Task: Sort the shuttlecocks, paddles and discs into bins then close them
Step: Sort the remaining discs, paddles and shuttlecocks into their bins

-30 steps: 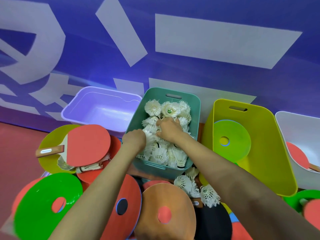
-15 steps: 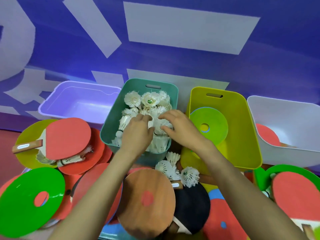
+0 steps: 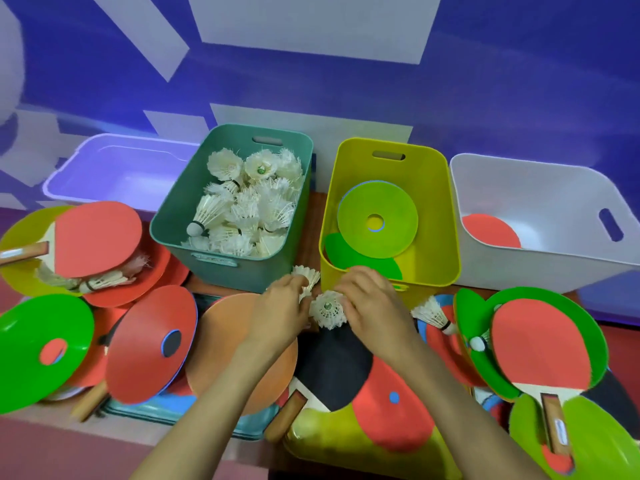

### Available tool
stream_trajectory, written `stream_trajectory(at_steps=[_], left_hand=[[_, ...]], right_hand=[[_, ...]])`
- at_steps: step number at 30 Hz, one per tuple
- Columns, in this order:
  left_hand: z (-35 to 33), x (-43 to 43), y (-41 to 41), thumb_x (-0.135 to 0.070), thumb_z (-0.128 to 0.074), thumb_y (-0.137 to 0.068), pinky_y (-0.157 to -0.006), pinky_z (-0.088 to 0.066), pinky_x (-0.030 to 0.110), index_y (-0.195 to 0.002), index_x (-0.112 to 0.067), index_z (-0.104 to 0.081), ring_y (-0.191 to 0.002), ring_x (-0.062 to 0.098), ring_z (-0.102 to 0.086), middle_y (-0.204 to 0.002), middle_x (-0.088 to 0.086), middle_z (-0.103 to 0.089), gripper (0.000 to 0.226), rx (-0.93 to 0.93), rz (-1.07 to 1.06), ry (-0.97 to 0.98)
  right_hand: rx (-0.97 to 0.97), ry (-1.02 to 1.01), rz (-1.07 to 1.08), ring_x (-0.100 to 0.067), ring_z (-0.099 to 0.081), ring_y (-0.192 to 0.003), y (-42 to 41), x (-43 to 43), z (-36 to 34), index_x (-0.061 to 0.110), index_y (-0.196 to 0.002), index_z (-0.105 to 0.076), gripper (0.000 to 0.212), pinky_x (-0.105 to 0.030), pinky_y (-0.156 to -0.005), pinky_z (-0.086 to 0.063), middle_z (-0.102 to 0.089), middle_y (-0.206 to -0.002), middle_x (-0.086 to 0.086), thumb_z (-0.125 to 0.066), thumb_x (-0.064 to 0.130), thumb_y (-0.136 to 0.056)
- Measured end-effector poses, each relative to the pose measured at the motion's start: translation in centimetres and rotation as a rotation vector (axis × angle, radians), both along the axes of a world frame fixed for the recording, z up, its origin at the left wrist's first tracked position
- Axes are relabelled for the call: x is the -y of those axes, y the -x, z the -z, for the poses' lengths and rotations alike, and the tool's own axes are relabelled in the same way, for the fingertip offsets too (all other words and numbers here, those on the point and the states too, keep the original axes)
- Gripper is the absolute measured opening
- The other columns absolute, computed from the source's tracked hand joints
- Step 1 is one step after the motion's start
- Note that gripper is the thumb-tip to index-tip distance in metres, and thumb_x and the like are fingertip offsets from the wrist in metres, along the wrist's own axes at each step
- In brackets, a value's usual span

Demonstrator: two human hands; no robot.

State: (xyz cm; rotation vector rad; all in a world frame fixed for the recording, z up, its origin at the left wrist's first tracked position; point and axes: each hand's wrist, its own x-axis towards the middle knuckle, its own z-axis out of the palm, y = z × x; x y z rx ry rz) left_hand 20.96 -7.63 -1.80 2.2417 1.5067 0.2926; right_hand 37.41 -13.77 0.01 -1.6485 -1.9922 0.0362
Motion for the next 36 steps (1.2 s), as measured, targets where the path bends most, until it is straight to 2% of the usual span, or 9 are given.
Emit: stream_trajectory(at_steps=[4, 8, 13, 18, 20, 24, 29, 33, 36], left_hand=[[3.0, -1.0, 0.2, -0.016, -0.048, -0.089, -0.088, -0.040, 0.033, -0.117, -0.012, -0.055, -0.112, 0.028, -0.049, -0.118, 0.009, -0.057, 0.029, -0.201, 0.017, 0.027], [4.5, -1.8, 0.1, -0.015, -0.042, -0.090, -0.087, -0.040, 0.033, -0.115, -0.012, -0.054, -0.107, 0.027, -0.053, -0.116, 0.009, -0.060, 0.028, -0.368, 0.049, -0.020], [5.2, -2.6, -0.8, -0.017, -0.042, -0.088, -0.084, -0.038, 0.032, -0.100, -0.014, -0.062, -0.097, 0.027, -0.061, -0.106, 0.007, -0.064, 0.023, -0.448, -0.016, -0.042], [4.4, -2.7, -1.4, -0.016, -0.047, -0.085, -0.066, -0.034, 0.027, -0.094, -0.012, -0.065, -0.089, 0.028, -0.063, -0.098, 0.008, -0.066, 0.021, -0.493, -0.029, -0.023], [3.5, -2.0, -1.4, -0.017, -0.058, -0.078, -0.062, -0.038, 0.026, -0.087, -0.012, -0.067, -0.081, 0.027, -0.065, -0.088, 0.008, -0.068, 0.014, -0.471, -0.005, -0.089], [3.6, -0.8, -1.1, -0.011, -0.080, -0.045, -0.048, -0.042, 0.024, -0.057, -0.014, -0.056, -0.049, 0.025, -0.056, -0.055, 0.003, -0.057, 0.027, -0.361, 0.045, -0.280], [3.1, 1.2, -1.6, -0.019, -0.046, -0.080, -0.064, -0.028, 0.032, -0.072, -0.015, -0.055, -0.066, 0.026, -0.054, -0.068, 0.002, -0.055, 0.013, -0.201, 0.070, -0.480], [2.3, 3.3, -2.0, -0.021, -0.043, -0.088, -0.069, -0.031, 0.032, -0.081, -0.015, -0.056, -0.076, 0.025, -0.051, -0.078, 0.002, -0.057, 0.015, -0.032, 0.034, -0.544], [1.5, 5.0, -2.2, -0.019, -0.044, -0.090, -0.072, -0.035, 0.032, -0.088, -0.017, -0.052, -0.082, 0.022, -0.048, -0.085, 0.003, -0.061, 0.008, 0.088, -0.016, -0.554]], right_hand=[[-0.043, -0.156, -0.008, -0.024, -0.057, -0.096, 2.3, -0.1, -0.5, 0.008, -0.097, -0.066, 0.015, -0.034, -0.086, -0.048, -0.063, -0.095, -0.005, -0.057, 0.007, -0.085], [0.012, 0.161, 0.011, -0.027, -0.060, -0.088, 2.6, -0.8, 2.9, 0.014, -0.107, -0.061, 0.027, -0.037, -0.064, -0.055, -0.061, -0.097, -0.003, -0.049, 0.017, -0.083], [0.079, 0.442, 0.073, -0.029, -0.057, -0.102, 2.5, -1.9, 6.4, 0.016, -0.125, -0.054, 0.044, -0.040, -0.071, -0.054, -0.058, -0.116, -0.005, -0.057, 0.005, -0.082], [0.204, 0.331, 0.192, -0.024, -0.058, -0.046, 2.6, -2.4, 6.8, 0.017, -0.068, -0.062, 0.013, -0.024, -0.030, -0.033, -0.054, -0.063, -0.003, -0.072, 0.010, -0.063], [0.214, 0.300, 0.203, -0.024, -0.057, -0.043, 1.9, -1.7, 7.2, 0.019, -0.069, -0.062, 0.006, -0.024, -0.029, -0.031, -0.053, -0.064, -0.002, -0.063, 0.012, -0.069], [0.160, 0.336, 0.207, -0.026, -0.059, -0.044, 0.4, -0.1, 7.5, 0.021, -0.076, -0.064, 0.029, -0.027, -0.031, -0.036, -0.057, -0.070, -0.001, -0.084, 0.007, -0.060], [0.117, 0.278, 0.233, -0.025, -0.056, -0.043, -1.1, 1.5, 7.0, 0.021, -0.078, -0.062, 0.030, -0.027, -0.030, -0.036, -0.056, -0.071, 0.001, -0.083, 0.006, -0.062], [0.002, 0.188, 0.225, -0.031, -0.061, -0.054, -2.4, 3.2, 5.3, 0.018, -0.084, -0.061, 0.006, -0.033, -0.038, -0.044, -0.059, -0.079, -0.002, -0.064, 0.014, -0.081], [-0.194, 0.137, 0.173, -0.033, -0.064, -0.071, -3.3, 4.1, 3.1, 0.016, -0.092, -0.060, 0.018, -0.041, -0.054, -0.052, -0.063, -0.089, -0.004, -0.044, 0.022, -0.090]])
